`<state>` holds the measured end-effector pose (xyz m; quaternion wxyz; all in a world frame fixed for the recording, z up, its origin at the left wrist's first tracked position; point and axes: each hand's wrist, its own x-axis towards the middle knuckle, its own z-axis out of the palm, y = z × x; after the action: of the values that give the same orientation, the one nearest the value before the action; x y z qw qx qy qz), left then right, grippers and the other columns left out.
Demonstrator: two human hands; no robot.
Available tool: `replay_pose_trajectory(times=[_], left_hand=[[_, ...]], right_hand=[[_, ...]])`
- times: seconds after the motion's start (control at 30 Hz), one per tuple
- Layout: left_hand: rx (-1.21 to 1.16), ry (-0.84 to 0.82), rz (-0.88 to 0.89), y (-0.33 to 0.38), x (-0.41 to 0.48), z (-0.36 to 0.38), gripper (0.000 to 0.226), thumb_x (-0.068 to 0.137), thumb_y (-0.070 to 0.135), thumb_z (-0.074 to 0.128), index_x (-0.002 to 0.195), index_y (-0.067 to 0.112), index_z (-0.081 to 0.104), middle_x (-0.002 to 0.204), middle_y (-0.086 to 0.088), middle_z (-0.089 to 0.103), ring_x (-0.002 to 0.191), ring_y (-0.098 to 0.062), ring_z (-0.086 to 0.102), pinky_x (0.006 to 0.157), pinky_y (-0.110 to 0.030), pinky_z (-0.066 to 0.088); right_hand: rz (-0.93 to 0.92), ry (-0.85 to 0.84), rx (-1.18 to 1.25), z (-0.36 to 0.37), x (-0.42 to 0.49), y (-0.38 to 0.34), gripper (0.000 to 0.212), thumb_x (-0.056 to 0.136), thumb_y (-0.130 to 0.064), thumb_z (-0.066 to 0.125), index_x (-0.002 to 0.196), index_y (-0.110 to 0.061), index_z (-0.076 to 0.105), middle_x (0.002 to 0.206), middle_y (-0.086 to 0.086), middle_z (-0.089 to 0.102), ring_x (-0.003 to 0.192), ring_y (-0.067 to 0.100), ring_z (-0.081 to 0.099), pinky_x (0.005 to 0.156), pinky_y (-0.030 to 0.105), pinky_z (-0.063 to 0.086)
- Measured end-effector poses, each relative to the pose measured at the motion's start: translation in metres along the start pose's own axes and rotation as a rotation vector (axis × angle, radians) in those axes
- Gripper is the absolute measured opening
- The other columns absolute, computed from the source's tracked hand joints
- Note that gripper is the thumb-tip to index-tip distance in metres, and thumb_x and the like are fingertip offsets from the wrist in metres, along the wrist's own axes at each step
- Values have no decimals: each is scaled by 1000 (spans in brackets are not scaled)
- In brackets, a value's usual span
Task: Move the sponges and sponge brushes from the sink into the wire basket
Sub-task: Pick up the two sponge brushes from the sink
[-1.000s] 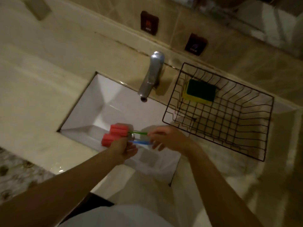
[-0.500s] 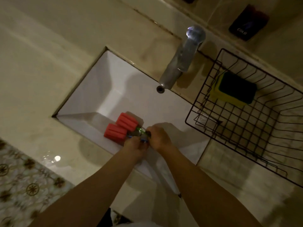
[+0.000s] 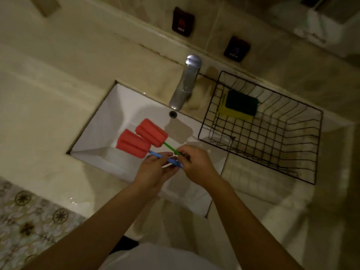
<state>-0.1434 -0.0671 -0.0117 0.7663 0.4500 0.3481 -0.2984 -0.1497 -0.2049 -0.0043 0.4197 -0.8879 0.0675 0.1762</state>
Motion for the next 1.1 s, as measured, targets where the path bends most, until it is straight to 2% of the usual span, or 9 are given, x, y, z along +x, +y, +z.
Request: replay_pose_trajectory(times=[0.27,0.37,0.4,0.53,0.77,0.87,0.93,1.03,1.1], left_hand=[[110,-224,25,-5,-26,65,19,96,13,51,98,1,66,97,-15,75,91,-24,74,70,-29,61],[143,-279,8,-13,-31,89,19,96,12,50,96,0,65,99,-17,72,86,-21,74,70,-29,61],[139,-296,0,-16,-31,94,19,96,12,50,97,0,65,101,-18,71,86,-21,74,70,-29,61],[110,-320,-27,-25,-29,101,20,96,12,51,98,-2,65,98,-18,72,84,-22,75,67,-27,60],[168,-276,-46,-27,-26,88,24,96,15,50,104,-1,65,101,-16,73,88,-22,74,71,-29,61],[186,-268,-51,-26,-23,85,24,97,15,49,105,-1,65,104,-17,72,89,-23,73,74,-29,61],[195,-276,-54,-25,-22,88,24,96,15,49,105,-1,65,104,-17,72,90,-24,73,73,-29,61],[229,-308,-34,-26,-19,100,23,96,15,51,100,-1,67,97,-15,75,87,-22,74,69,-26,60],[254,-352,-9,-26,-18,110,23,96,15,52,96,-1,69,91,-14,76,84,-21,75,67,-24,60]], right_hand=[[91,511,-41,-99,-30,22,23,89,-4,63,107,-14,73,109,7,71,97,19,64,85,28,52],[197,588,-91,-132,-31,60,27,88,1,59,108,-11,73,108,10,72,88,14,63,76,12,46],[228,592,-118,-139,-29,74,26,88,0,60,107,-11,73,107,10,73,87,13,65,75,11,47],[345,497,-244,-150,-7,115,22,89,-9,63,109,-12,74,106,10,75,97,26,67,88,37,55],[469,405,-315,-144,38,137,26,95,-24,58,115,-16,71,111,12,69,90,24,62,73,29,50],[441,384,-321,-151,46,133,21,93,-24,60,106,-12,73,103,12,70,88,25,62,68,27,45],[398,458,-308,-154,42,123,20,93,-22,61,96,-10,75,96,13,72,87,26,65,67,27,46],[252,575,-137,-151,22,93,19,92,-28,62,95,-15,75,93,2,73,73,9,60,63,24,44],[217,352,81,-148,3,68,12,90,-38,62,95,-33,72,95,-11,70,78,2,61,68,21,46]])
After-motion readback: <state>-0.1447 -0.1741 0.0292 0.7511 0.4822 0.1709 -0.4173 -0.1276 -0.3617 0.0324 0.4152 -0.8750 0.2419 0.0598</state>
